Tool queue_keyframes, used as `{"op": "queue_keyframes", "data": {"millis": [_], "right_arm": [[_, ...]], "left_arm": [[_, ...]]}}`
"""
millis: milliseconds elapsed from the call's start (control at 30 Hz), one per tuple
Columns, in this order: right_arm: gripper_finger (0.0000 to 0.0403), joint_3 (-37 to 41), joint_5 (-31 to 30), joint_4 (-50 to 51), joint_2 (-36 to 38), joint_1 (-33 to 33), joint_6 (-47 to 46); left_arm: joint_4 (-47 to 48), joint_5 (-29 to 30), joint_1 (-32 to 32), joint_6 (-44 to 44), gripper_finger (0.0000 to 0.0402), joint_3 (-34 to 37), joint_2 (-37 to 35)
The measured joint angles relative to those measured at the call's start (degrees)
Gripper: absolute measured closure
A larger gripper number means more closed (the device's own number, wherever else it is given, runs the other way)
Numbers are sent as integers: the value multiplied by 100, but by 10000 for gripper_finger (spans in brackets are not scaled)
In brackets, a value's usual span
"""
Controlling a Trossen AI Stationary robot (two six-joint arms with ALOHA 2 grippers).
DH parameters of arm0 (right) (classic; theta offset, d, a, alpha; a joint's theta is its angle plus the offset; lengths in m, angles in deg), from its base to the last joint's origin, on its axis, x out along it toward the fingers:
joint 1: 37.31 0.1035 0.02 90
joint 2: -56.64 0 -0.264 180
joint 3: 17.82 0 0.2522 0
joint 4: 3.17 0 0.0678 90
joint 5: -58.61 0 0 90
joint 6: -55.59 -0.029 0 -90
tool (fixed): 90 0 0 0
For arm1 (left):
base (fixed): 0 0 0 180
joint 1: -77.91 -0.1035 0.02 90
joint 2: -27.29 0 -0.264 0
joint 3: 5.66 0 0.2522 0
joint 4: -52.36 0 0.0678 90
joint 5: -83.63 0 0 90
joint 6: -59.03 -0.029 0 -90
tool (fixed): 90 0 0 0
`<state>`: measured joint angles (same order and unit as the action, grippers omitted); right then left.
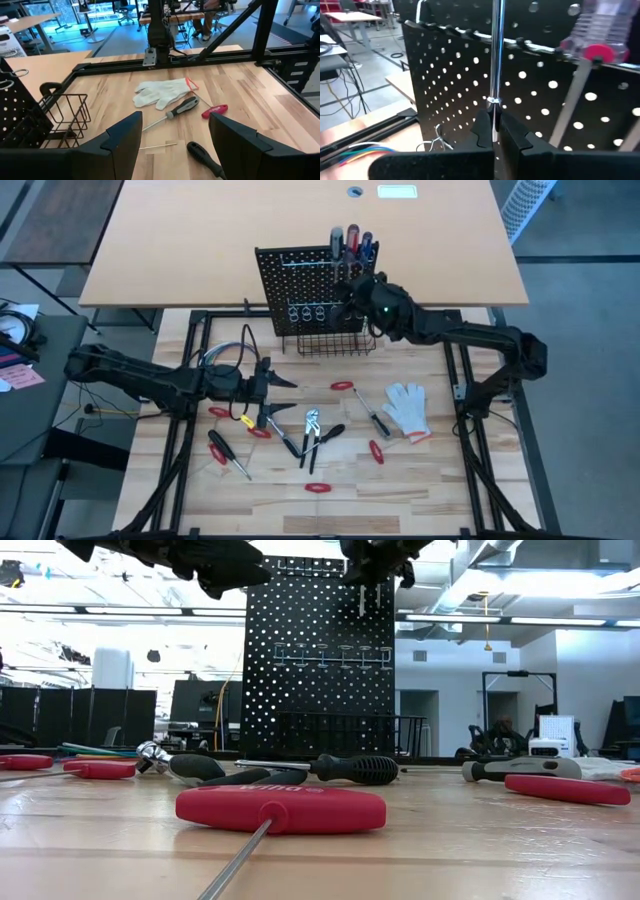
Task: Hang tools onto peg board
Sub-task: Hang the gray bit driver handle onto the black pegboard
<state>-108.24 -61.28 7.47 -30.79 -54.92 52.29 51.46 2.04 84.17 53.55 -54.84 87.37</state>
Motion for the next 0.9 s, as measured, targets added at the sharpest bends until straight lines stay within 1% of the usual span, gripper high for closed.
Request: {"op": "queue_keyframes", "data": {"millis": [67,200,433,733,900], "right_arm": [[397,0,17,50,2,-90,-119],[397,0,310,189,-1,-243,-254],[397,0,325,197,-2,-280,-268],[396,-4,282,10,-517,-368,-290],[395,-15,264,-42,-651,-428,-289]], "left_arm": [[-10,0,0,-2,179,0,0],[-22,0,0,-4,179,0,0],[-28,0,0,-6,179,0,0],[-48,0,0,-2,178,0,0],[7,0,2,5,178,0,0]]}}
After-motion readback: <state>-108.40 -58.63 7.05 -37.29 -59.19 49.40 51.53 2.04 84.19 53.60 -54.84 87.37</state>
